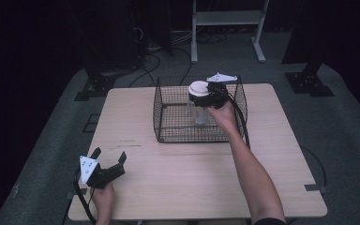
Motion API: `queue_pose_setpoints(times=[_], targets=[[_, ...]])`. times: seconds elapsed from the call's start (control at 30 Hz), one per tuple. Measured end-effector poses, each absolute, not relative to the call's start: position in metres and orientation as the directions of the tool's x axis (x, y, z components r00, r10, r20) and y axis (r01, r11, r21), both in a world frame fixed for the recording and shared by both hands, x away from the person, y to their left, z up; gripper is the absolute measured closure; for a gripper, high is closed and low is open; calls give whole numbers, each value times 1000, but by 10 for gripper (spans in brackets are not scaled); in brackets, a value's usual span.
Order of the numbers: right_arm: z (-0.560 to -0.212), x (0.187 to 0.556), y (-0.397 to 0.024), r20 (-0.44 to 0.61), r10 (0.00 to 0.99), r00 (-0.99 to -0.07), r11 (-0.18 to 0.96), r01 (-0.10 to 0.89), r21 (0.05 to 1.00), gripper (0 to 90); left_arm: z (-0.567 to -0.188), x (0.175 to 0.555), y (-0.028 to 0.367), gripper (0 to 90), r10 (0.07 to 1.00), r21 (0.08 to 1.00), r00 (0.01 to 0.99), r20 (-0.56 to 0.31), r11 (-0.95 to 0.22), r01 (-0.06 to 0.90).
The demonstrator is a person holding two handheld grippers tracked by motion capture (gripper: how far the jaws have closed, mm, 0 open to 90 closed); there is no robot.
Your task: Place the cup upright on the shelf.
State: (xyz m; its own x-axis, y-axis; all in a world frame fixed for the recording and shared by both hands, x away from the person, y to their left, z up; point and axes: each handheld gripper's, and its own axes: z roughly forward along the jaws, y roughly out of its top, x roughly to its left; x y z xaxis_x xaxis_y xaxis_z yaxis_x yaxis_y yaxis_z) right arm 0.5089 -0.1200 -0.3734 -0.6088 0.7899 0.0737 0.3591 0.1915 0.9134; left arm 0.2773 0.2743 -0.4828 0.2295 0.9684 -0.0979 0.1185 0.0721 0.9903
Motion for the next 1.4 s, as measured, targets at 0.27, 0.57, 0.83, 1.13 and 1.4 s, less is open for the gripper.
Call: queue_pose_setpoints(times=[0.27, 0.57, 0.83, 1.13, 1.4], targets=[[-378, 510, -119, 70, 790, -609, 202, 366, 909, 45, -483, 277, 274, 0, 968, 990, 230, -98, 72, 118], [-380, 509, -121, 71, 786, -614, 204, 366, 908, 45, -483, 277, 274, 0, 969, 990, 229, -96, 70, 118], [-380, 507, -124, 77, 786, -613, 196, 365, 910, 44, -483, 277, 274, 0, 969, 991, 228, -92, 66, 120], [-381, 507, -128, 89, 787, -610, 185, 371, 910, 44, -483, 277, 273, 0, 970, 991, 226, -90, 64, 120], [-381, 504, -128, 77, 785, -615, 198, 366, 909, 44, -483, 277, 273, 0, 970, 991, 227, -90, 64, 119]])
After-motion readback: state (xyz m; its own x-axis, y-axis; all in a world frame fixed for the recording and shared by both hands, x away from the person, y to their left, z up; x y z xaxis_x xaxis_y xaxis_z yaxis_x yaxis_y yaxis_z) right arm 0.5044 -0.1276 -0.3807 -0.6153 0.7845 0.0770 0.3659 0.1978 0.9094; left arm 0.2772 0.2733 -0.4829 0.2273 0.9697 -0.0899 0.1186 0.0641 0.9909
